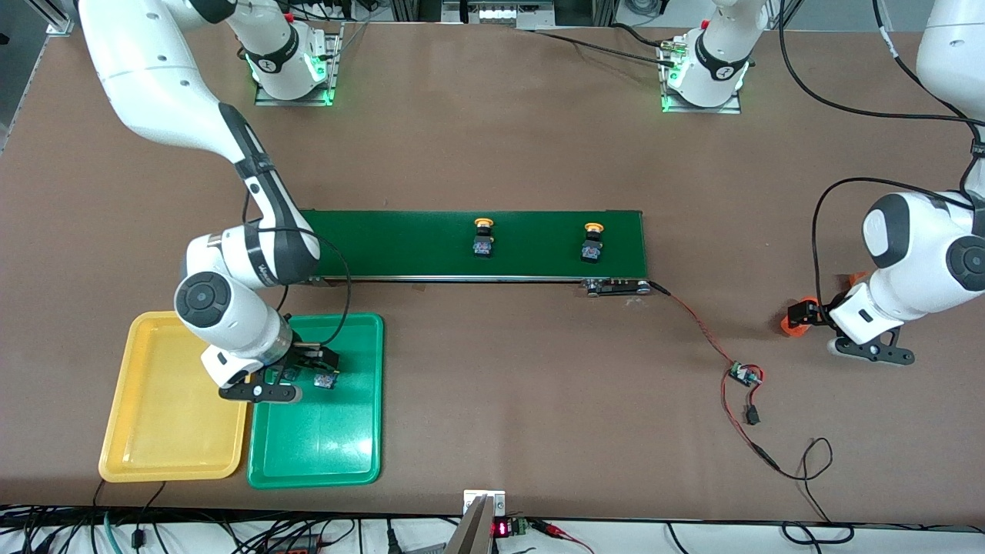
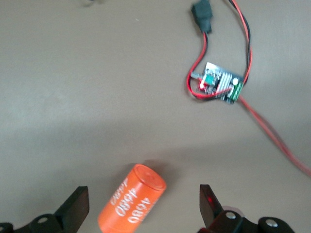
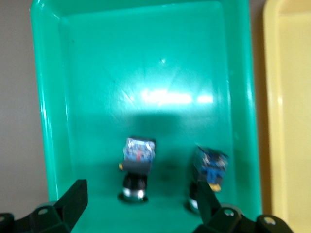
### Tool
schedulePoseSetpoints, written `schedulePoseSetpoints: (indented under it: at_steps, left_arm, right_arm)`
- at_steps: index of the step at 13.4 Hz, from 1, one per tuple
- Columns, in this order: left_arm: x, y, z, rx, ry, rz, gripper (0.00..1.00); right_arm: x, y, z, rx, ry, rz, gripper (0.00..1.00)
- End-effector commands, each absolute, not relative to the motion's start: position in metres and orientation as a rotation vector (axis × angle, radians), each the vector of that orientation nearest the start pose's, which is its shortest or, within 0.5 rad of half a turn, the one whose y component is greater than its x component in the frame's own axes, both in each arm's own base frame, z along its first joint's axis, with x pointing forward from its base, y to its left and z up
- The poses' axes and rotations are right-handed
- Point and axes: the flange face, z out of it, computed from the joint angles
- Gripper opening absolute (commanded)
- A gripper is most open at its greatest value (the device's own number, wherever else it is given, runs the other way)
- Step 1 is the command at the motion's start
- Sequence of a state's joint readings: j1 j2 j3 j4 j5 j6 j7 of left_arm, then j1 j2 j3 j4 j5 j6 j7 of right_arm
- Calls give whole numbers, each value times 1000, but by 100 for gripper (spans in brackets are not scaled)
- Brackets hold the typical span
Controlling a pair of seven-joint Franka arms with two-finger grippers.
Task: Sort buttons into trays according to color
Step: 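Release the button in the green tray while the left gripper reaches cylinder, then grasp an orange cylinder with the left gripper while the right gripper withdraws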
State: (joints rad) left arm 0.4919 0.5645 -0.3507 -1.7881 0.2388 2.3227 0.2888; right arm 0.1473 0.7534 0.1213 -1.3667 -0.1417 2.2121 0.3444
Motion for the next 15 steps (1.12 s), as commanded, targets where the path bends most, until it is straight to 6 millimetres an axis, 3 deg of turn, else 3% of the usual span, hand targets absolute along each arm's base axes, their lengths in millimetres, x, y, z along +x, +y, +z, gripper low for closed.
schedulePoseSetpoints:
  at_steps: [1, 5, 9, 13, 15]
  left_arm:
    - [650, 130, 230, -3075, 728, 16, 100]
    - [639, 135, 210, -3005, 1047, 94, 100]
    - [637, 138, 195, -2974, 1124, 126, 100]
    - [634, 140, 184, -2971, 1163, 136, 100]
    - [635, 140, 181, -2963, 1185, 126, 91]
  right_arm:
    - [692, 166, 333, -3172, 33, -70, 100]
    - [626, 159, 384, -3211, 36, 129, 100]
    - [569, 153, 408, -3234, 25, 281, 100]
    - [538, 157, 431, -3202, 34, 434, 100]
    - [526, 156, 424, -3199, 35, 436, 100]
